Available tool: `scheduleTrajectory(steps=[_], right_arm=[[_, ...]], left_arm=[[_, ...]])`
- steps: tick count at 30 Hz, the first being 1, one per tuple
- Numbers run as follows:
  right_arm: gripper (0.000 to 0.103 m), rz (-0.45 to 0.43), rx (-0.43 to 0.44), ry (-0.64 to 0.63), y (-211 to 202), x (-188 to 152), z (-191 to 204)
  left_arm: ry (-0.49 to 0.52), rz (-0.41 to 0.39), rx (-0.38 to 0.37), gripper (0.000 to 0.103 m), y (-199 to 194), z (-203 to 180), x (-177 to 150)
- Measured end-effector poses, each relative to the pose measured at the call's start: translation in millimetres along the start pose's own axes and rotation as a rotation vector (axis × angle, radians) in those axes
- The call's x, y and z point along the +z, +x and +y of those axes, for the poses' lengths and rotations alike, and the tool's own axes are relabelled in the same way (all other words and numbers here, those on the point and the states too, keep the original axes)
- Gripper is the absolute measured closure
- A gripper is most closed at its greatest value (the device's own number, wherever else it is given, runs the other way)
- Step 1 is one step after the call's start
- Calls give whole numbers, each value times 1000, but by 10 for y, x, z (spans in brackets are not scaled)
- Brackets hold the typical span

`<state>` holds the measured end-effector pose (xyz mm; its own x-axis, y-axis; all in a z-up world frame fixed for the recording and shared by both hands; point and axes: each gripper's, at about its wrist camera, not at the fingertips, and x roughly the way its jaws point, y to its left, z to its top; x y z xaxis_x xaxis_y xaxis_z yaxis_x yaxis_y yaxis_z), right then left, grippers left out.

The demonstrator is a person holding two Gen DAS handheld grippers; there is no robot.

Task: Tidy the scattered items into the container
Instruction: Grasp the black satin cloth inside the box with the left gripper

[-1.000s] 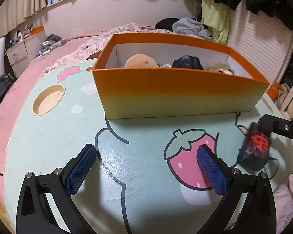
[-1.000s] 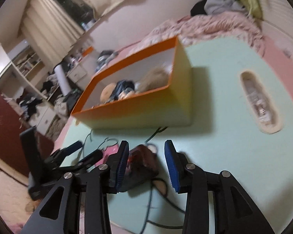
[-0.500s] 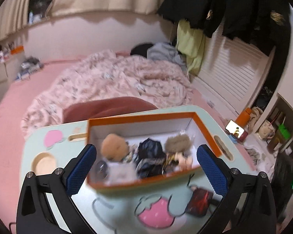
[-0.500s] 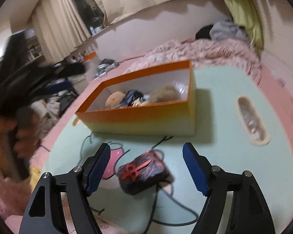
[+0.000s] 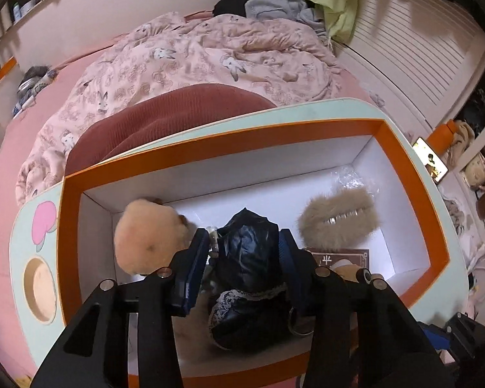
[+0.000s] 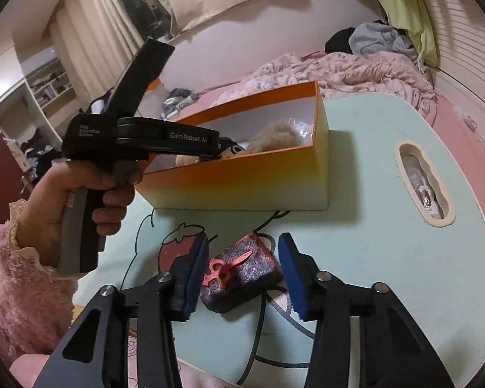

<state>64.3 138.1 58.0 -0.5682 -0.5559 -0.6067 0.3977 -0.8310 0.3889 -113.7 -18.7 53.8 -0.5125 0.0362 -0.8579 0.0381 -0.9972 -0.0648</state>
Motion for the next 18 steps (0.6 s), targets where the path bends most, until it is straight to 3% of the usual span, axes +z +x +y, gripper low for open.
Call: scheduleTrajectory(steps=[2,7,12,16,18], right_arm=[[60,-4,-2,3,-8,-10,-9],[60,-9,-3,4,-23,-13,-18],[60,-7,-5,6,-20,-5,-29],[60,0,-6,5,-6,-5,-26],[60,1,-8,4,0,-5,-21]], left_arm=[[0,-33,-30,75,-121,10,5],[-61,-216,-93,78,-757,170,-20],[-82,-356,-182,78,-1400,252,-305],[-71,-342,-244,78,-1474,207,-639],[-75,-314,-230,78,-1323,169,-842]])
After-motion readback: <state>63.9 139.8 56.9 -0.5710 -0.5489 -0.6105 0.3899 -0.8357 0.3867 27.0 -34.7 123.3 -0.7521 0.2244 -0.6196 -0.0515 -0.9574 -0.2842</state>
